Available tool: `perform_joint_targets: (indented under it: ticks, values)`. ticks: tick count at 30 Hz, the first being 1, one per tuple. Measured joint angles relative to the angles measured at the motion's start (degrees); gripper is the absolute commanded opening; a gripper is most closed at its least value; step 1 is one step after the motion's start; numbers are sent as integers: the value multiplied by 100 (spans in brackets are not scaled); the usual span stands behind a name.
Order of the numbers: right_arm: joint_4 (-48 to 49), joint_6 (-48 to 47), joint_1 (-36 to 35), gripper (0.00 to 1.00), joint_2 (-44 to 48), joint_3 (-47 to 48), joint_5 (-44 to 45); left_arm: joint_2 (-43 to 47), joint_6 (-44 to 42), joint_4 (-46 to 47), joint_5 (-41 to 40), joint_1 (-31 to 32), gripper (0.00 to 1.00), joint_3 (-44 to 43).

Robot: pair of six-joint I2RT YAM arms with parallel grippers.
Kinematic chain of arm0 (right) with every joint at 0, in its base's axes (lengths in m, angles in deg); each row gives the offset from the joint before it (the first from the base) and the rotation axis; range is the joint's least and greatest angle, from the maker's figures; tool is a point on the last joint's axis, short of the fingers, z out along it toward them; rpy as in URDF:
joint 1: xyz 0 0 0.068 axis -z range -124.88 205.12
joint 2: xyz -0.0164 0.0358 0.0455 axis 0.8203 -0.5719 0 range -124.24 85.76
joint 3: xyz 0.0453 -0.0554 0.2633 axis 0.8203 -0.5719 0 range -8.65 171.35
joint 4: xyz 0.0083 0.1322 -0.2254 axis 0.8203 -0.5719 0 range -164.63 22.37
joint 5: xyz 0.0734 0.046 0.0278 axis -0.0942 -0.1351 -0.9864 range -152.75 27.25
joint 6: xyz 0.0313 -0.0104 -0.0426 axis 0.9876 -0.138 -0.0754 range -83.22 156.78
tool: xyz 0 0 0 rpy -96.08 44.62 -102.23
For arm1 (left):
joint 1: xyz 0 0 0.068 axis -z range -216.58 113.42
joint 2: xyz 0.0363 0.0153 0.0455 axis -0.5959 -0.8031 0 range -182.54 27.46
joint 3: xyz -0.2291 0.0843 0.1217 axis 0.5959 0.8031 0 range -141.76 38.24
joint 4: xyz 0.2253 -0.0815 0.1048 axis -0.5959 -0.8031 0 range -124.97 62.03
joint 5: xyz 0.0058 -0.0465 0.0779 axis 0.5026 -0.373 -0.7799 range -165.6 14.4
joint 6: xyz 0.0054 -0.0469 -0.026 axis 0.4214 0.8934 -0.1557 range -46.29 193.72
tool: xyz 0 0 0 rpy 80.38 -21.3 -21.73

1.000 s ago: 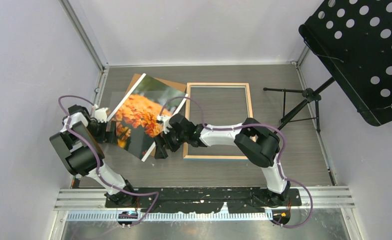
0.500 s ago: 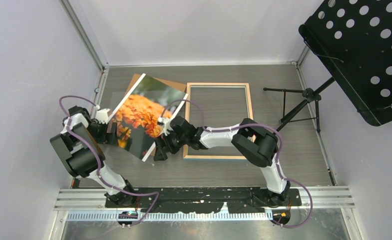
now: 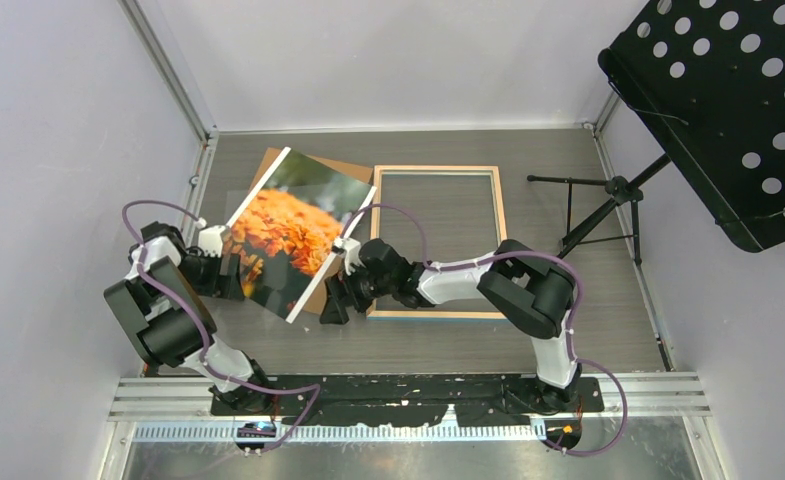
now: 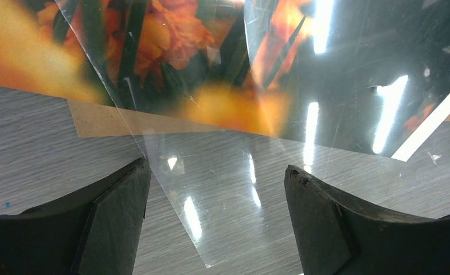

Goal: Put the photo into the frame

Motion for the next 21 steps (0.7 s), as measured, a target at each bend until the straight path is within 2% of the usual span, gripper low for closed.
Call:
perform_joint_targets:
  ticks: [9,21]
  values:
    - [376,273,105,96,17,-162,-28,140,-76,24,24,-15,82,144]
    - [-282,179,146,98,44,142,868,157,-72,9,13,-15,83,188]
